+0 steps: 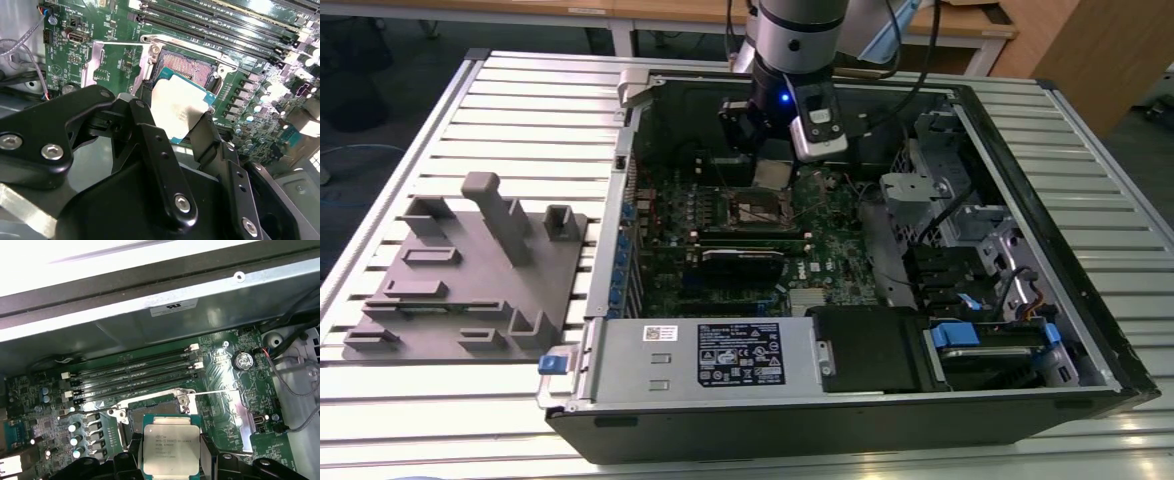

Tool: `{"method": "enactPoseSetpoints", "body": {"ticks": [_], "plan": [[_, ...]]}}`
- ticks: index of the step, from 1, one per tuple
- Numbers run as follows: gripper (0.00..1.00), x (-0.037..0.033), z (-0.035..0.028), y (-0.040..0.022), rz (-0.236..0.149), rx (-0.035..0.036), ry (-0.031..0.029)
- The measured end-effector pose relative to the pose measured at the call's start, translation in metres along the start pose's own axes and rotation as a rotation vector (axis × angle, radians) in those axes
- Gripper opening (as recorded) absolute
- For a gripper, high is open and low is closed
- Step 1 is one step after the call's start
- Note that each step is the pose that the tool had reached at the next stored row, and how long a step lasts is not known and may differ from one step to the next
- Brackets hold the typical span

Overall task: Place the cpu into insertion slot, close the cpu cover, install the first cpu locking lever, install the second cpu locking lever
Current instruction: 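Place the cpu into insertion slot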

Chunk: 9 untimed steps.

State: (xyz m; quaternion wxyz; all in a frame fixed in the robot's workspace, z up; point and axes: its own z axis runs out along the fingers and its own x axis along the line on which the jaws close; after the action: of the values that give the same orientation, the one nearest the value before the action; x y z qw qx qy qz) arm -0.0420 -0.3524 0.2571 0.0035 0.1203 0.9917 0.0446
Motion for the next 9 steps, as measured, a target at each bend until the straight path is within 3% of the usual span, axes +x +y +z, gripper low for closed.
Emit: {"method": "enactPoseSetpoints", "body": {"ticks": [9], "plan": [[0.54,0.0000,0.0011,-0.0001,0.007,-0.0001,-0.0007]]}}
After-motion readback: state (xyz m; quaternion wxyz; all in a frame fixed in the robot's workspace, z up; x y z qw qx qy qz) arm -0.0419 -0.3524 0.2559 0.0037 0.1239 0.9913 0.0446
